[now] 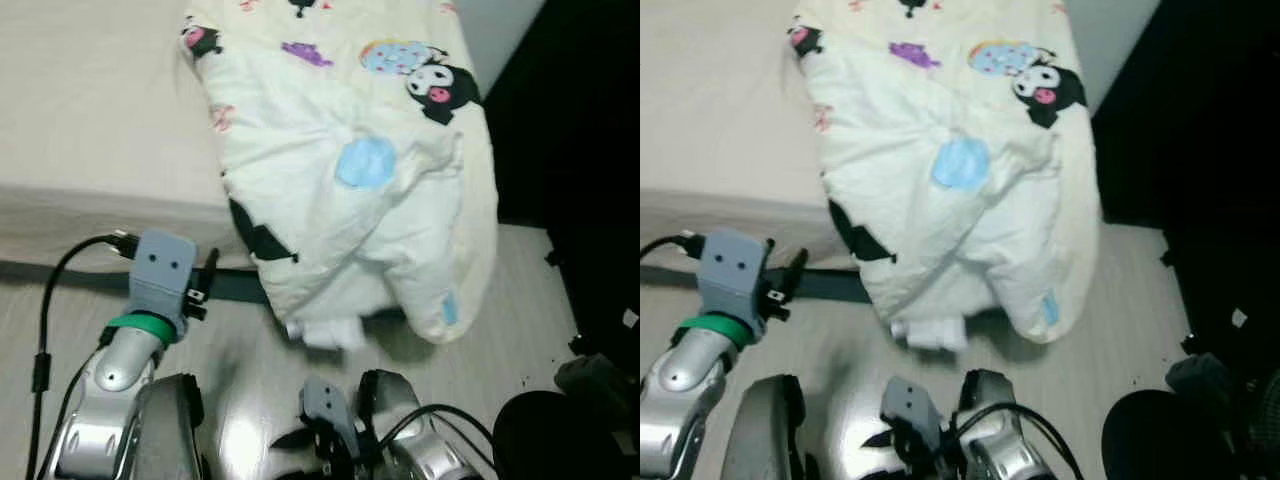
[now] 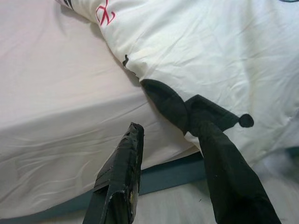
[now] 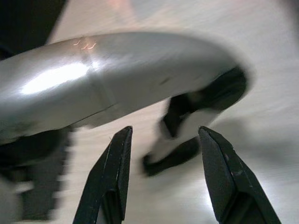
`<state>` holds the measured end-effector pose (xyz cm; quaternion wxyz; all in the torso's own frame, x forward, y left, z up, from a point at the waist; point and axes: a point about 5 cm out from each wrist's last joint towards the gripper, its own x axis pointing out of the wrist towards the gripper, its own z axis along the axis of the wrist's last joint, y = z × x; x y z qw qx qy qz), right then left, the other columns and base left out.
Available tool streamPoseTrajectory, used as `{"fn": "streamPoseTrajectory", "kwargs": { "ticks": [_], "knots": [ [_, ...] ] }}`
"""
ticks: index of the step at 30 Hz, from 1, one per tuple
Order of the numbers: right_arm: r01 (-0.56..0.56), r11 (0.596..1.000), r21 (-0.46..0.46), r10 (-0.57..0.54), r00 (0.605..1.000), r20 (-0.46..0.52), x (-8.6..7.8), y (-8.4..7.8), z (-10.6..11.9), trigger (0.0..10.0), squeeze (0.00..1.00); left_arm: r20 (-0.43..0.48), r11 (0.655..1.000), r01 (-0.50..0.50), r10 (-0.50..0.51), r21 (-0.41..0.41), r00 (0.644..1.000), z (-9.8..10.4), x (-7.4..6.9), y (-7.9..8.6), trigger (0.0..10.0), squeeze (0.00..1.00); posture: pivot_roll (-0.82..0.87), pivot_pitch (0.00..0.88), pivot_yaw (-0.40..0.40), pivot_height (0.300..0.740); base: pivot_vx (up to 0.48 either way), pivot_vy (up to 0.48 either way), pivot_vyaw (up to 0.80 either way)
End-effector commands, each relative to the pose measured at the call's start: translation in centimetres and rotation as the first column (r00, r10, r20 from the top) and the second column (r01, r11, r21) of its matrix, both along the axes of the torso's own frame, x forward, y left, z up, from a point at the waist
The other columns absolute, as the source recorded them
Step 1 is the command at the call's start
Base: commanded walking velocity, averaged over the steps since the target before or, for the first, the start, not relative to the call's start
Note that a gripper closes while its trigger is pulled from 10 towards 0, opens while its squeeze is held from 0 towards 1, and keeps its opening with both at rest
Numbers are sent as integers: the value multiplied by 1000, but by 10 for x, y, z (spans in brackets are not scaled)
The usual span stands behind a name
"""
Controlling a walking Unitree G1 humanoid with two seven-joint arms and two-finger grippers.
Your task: Clean up the room
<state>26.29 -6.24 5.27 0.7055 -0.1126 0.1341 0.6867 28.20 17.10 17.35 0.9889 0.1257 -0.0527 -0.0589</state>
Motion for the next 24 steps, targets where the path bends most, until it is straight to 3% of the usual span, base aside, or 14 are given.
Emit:
{"fn": "streamPoseTrajectory", "kwargs": {
  "ticks": [1,4,6,7,10,12,13,14,15,18,19,20,22,24],
  "knots": [
    [5,999,-40,-4,1000,16,-7,-7,-9,10000,0,-28,1000,-8,8,-5,1000,-7,0,2,10000,0,115,196,-29,515,0,0,0],
    [284,953,105,-294,950,103,24,-2,11,10000,0,-21,1000,-10,9,-6,1000,-7,2,2,10000,0,115,189,-34,515,0,0,0],
    [563,773,292,-606,791,79,57,-9,44,10000,0,-13,1000,-12,12,-7,1000,-5,4,2,10000,0,117,187,-33,515,0,0,0],
    [563,773,292,-606,791,79,57,-9,44,10000,0,-13,1000,-12,12,-7,1000,-5,4,2,10000,0,117,187,-33,515,0,0,0],
    [800,405,443,-902,429,50,101,-42,90,10000,0,-3,1000,-16,16,-5,1000,-4,5,3,10000,0,118,193,-34,515,0,0,0],
    [800,405,443,-902,429,50,101,-42,90,10000,0,-3,1000,-16,16,-5,1000,-4,5,3,10000,0,118,193,-34,515,0,0,0],
    [841,310,443,-948,308,79,110,-52,99,10000,0,3,1000,-18,18,-3,1000,-3,4,4,10000,0,118,200,-34,515,0,0,0],
    [841,310,443,-948,308,79,110,-52,99,10000,0,3,1000,-18,18,-3,1000,-3,4,4,10000,0,118,200,-34,515,0,0,0],
    [892,181,414,-953,54,299,124,-68,111,10000,0,20,999,-32,32,6,999,1,1,8,10000,0,131,212,-42,515,0,0,0],
    [896,140,422,-916,-44,399,127,-74,117,10000,0,27,999,-37,37,10,999,2,-1,9,10000,0,131,212,-42,515,0,0,0],
    [845,136,518,-806,-209,553,129,-81,139,10000,0,44,998,-51,50,21,998,6,-4,13,10000,0,146,215,-53,515,0,0,0],
    [845,136,518,-806,-209,553,129,-81,139,10000,0,44,998,-51,50,21,998,6,-4,13,10000,0,146,215,-53,515,0,0,0],
    [743,55,667,-815,-353,460,125,-95,168,10000,0,50,996,-86,85,22,995,8,-9,21,10000,0,165,219,-71,515,0,0,0],
    [743,55,667,-815,-353,460,125,-95,168,10000,0,50,996,-86,85,22,995,8,-9,21,10000,0,165,219,-71,515,0,0,0]
  ]
}}
